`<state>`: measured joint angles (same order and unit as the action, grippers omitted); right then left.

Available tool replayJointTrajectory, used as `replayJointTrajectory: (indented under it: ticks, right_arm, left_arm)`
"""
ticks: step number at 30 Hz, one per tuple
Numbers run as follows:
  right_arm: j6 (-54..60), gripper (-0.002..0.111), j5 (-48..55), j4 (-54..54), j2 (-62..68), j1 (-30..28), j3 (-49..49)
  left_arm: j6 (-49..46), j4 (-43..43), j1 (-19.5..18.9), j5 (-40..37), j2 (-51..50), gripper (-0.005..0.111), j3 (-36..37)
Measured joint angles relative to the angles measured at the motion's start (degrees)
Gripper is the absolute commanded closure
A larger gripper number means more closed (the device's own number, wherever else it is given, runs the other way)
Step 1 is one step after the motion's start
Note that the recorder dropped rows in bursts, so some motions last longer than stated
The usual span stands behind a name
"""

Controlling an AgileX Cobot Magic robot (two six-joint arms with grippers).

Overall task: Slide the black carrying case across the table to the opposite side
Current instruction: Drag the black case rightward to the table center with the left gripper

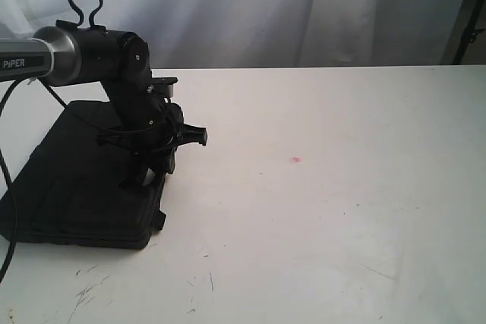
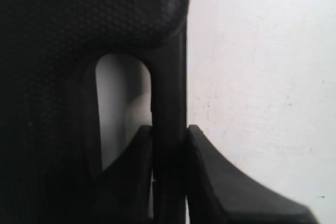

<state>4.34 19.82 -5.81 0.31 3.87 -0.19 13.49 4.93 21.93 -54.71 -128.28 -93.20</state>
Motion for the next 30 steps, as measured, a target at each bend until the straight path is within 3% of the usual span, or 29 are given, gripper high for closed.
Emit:
replayJointTrajectory:
  ticks: [17,30]
  right_arm:
    - [0.0,0.108,0.0,0.0,0.0,0.0,0.0]
    - [0.0,0.108,0.0,0.0,0.0,0.0,0.0]
  left_arm:
    - [4.7,3.8,0.3,0.0,-0.2,0.107,-0.2]
    - [10.8,6.2,9.1,6.4,-0.4,0.107,-0.2]
